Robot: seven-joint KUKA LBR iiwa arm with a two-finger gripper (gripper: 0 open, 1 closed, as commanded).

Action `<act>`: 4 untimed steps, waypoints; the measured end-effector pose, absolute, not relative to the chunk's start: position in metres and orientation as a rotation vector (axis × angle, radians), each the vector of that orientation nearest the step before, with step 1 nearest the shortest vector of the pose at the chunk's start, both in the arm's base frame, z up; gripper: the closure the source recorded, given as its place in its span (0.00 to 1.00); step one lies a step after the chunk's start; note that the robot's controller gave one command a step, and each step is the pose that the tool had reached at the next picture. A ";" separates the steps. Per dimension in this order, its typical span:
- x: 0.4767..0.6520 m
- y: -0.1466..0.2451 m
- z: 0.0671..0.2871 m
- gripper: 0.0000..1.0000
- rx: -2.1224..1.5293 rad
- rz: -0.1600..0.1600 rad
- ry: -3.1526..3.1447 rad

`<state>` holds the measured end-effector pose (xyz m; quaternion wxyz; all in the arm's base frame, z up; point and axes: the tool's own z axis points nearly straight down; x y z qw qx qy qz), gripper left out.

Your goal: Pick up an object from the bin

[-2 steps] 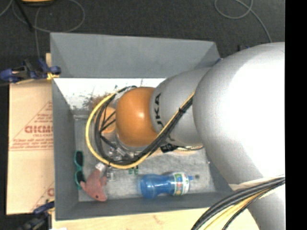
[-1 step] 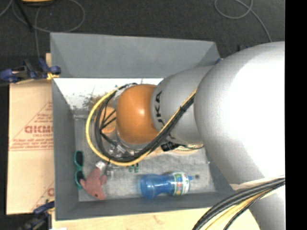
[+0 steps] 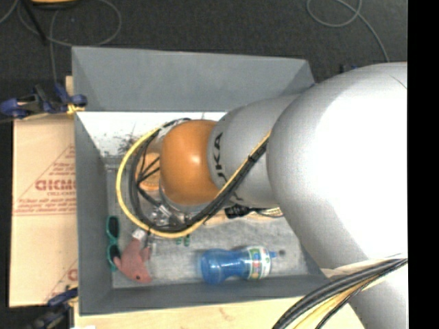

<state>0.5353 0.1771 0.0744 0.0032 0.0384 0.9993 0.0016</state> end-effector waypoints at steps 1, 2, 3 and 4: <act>0.546 0.174 0.083 1.00 0.239 0.004 3.129; 0.542 0.160 0.074 1.00 0.186 -0.002 3.133; 0.548 0.162 0.129 1.00 0.159 -0.003 3.140; 0.540 0.170 0.100 0.00 0.181 0.004 3.134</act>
Offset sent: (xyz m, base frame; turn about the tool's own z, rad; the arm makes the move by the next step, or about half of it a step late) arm 0.0052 -0.0157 -0.0011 0.0413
